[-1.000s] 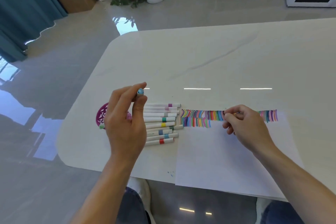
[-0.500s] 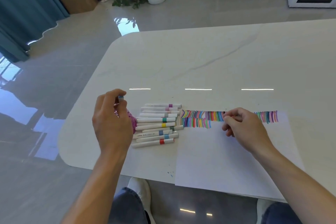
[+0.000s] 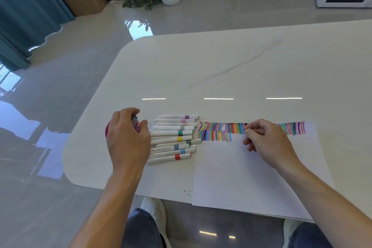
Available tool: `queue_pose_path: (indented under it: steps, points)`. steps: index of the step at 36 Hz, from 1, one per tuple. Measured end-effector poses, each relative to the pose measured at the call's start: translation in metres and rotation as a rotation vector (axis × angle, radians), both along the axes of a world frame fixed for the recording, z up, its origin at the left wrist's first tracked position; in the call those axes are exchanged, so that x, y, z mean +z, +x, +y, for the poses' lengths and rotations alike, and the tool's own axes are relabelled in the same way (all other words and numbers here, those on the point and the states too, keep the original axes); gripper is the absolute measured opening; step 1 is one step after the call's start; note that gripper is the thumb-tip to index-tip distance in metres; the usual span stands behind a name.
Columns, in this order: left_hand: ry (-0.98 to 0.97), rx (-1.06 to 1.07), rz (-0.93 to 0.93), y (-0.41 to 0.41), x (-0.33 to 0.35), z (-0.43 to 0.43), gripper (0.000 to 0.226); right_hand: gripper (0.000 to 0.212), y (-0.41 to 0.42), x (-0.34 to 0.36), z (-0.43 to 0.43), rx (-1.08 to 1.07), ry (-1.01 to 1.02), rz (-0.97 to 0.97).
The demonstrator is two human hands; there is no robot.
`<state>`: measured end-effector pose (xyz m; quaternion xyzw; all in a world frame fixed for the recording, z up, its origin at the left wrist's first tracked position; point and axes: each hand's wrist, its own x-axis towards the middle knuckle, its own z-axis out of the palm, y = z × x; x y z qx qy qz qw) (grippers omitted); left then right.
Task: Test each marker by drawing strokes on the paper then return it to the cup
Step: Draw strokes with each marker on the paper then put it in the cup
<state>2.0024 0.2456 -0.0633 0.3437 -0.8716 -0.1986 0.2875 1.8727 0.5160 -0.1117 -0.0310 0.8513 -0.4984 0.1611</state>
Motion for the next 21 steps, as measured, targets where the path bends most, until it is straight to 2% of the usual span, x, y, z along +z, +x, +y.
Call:
queue_pose_path:
  steps: [3,8,11,14,17,21]
  points:
    - [-0.055,-0.052,0.031,-0.002,0.003,0.004,0.037,0.011,-0.001,0.0,0.001,0.0,-0.001,-0.003]
    - [-0.229,-0.283,0.057,-0.004,0.003,0.017,0.032,0.011,-0.001,0.0,0.001,0.002,0.001,-0.004]
    - [-0.204,-0.461,-0.067,-0.007,-0.001,0.028,0.029,0.011,-0.001,0.0,0.001,-0.002,0.005,-0.003]
    - [-0.085,-0.576,-0.269,-0.008,-0.008,0.035,0.021,0.011,-0.001,0.0,0.001,-0.005,0.011,-0.005]
    - [-0.003,-0.603,-0.433,-0.008,-0.014,0.037,0.014,0.01,-0.002,0.0,0.002,-0.012,0.008,-0.016]
    - [0.006,-0.619,-0.534,-0.009,-0.018,0.036,0.01,0.011,-0.002,0.0,0.002,-0.013,0.007,-0.021]
